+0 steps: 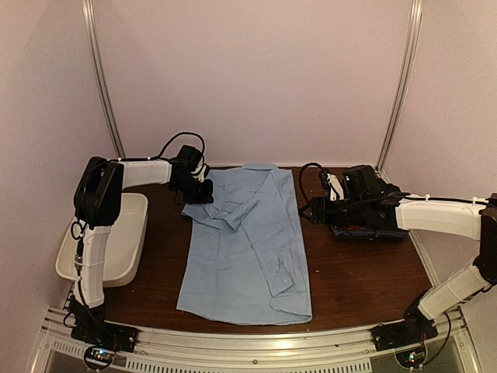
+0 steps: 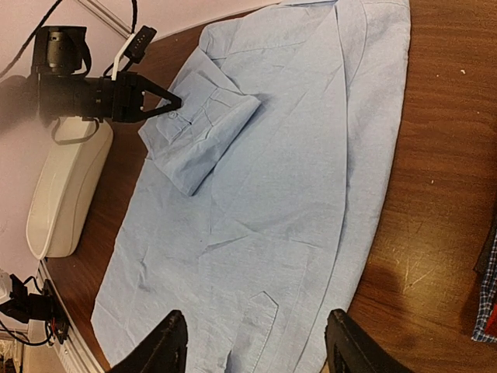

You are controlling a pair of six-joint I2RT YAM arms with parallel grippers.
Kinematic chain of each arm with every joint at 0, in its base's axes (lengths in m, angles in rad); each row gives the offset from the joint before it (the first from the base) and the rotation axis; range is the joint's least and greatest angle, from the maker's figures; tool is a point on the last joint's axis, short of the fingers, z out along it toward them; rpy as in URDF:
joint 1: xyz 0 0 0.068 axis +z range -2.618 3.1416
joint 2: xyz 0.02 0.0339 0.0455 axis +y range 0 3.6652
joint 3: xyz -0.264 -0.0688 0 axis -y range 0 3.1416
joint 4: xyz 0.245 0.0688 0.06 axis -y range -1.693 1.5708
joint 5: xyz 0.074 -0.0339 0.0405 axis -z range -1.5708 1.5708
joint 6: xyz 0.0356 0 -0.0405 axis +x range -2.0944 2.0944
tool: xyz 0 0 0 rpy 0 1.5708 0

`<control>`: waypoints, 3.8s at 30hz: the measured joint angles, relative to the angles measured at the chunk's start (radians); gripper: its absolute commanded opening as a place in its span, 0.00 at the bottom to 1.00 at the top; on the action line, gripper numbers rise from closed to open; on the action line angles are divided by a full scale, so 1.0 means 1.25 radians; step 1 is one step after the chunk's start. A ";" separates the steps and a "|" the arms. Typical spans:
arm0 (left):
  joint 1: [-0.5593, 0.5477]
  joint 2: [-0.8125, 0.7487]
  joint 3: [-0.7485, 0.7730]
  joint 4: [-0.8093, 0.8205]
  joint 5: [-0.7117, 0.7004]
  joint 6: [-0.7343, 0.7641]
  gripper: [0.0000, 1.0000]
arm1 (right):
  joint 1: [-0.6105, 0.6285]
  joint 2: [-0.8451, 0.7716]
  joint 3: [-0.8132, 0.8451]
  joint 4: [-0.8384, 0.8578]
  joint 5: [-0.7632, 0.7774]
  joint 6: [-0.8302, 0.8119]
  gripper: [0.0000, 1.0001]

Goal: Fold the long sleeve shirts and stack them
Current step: Pick up the sleeve from the 1/3-folded shirt, then pass from the left arm to the right, then pick up the 1/3-folded shirt from the center of the board.

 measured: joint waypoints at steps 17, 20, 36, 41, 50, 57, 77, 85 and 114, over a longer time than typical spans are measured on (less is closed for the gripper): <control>-0.125 -0.153 -0.045 0.081 0.145 -0.016 0.00 | 0.000 0.052 0.015 0.082 -0.046 0.063 0.63; -0.147 -0.159 -0.064 0.107 0.166 -0.021 0.00 | 0.002 0.085 0.034 0.123 -0.067 0.096 0.66; -0.239 -0.159 -0.153 0.220 0.203 -0.058 0.00 | 0.013 0.291 0.080 0.366 -0.114 0.310 0.81; -0.271 -0.159 -0.160 0.236 0.202 -0.058 0.00 | 0.013 0.304 0.079 0.427 -0.114 0.355 0.82; -0.318 -0.159 -0.160 0.240 0.150 -0.020 0.01 | 0.013 0.341 0.073 0.465 -0.114 0.383 0.80; -0.347 -0.155 -0.159 0.238 0.074 0.028 0.02 | 0.013 0.341 0.070 0.451 -0.108 0.376 0.76; -0.367 -0.127 -0.129 0.220 0.010 0.112 0.08 | 0.023 0.334 0.070 0.377 -0.105 0.320 0.22; -0.368 -0.127 -0.129 0.215 0.012 0.107 0.26 | 0.028 0.331 0.071 0.352 -0.098 0.304 0.00; -0.329 -0.610 -0.684 -0.100 -0.126 -0.282 0.33 | 0.029 0.221 0.215 0.164 -0.032 0.082 0.00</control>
